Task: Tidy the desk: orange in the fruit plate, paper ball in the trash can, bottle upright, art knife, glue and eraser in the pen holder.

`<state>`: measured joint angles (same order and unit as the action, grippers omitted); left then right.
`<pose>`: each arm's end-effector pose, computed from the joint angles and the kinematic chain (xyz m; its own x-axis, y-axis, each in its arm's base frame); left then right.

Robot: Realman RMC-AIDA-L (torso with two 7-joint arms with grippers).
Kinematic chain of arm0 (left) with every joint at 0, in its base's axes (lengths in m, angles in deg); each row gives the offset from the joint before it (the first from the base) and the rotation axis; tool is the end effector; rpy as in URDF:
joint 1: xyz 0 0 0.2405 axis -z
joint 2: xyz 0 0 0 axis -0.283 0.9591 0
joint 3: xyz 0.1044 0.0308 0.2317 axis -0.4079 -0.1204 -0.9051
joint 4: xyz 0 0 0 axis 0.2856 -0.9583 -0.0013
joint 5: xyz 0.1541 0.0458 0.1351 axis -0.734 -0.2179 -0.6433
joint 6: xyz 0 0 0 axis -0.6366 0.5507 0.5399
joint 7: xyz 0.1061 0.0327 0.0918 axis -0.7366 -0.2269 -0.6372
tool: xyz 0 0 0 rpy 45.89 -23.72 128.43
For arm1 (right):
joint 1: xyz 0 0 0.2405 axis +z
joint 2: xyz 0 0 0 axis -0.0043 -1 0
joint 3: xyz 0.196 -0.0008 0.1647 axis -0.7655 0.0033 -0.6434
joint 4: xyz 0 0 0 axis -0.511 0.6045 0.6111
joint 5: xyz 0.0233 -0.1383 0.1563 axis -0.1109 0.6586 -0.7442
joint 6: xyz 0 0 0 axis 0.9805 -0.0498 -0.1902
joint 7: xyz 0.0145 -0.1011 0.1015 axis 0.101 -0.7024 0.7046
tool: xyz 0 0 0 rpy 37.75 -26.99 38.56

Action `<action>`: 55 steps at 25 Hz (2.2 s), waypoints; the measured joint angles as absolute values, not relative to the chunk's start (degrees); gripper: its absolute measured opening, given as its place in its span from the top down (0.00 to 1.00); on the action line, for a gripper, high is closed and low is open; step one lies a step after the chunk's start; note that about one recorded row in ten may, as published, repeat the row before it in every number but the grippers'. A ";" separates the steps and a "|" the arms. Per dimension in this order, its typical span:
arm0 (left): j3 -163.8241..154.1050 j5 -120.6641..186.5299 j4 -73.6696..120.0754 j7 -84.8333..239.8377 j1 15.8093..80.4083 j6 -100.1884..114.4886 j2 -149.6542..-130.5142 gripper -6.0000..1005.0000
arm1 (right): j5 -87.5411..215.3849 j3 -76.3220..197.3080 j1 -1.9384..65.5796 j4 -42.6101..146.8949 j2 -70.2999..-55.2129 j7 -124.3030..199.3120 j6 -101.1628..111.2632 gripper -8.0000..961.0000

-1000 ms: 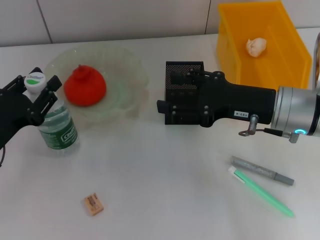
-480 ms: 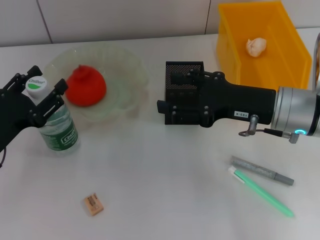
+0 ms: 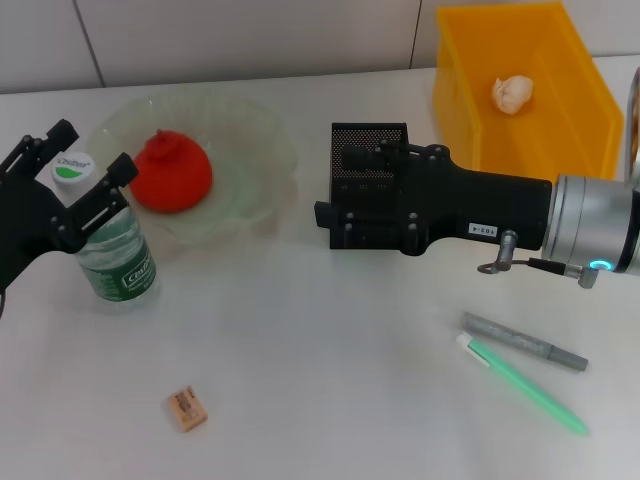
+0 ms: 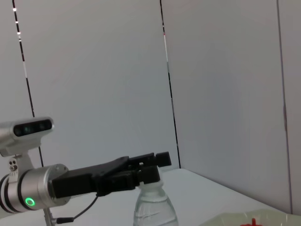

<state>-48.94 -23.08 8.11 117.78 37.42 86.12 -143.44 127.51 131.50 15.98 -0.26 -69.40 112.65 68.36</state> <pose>-0.2959 0.2997 0.0050 0.6174 -0.0761 0.7830 0.5492 -0.6710 -0.4982 0.2070 0.3172 -0.0186 0.7586 -0.1452 -0.6352 -0.3725 -0.8964 -0.2401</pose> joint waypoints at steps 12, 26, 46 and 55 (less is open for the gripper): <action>-48.78 -23.18 -2.32 128.47 34.46 90.94 -143.13 0.20 | 127.71 130.98 16.06 0.34 -69.40 112.65 68.28 0.20; -48.98 -26.32 -14.55 145.23 33.86 98.64 -138.23 0.20 | 128.86 130.58 15.53 -1.14 -69.16 112.31 69.85 0.20; -48.60 -47.20 -24.15 151.00 35.92 107.20 -139.24 0.20 | 152.58 114.15 13.76 -18.90 -69.02 127.27 93.63 0.20; -48.70 -55.32 -24.64 151.42 35.65 107.14 -139.85 0.20 | 159.12 109.12 13.02 -26.67 -69.22 131.70 101.43 0.20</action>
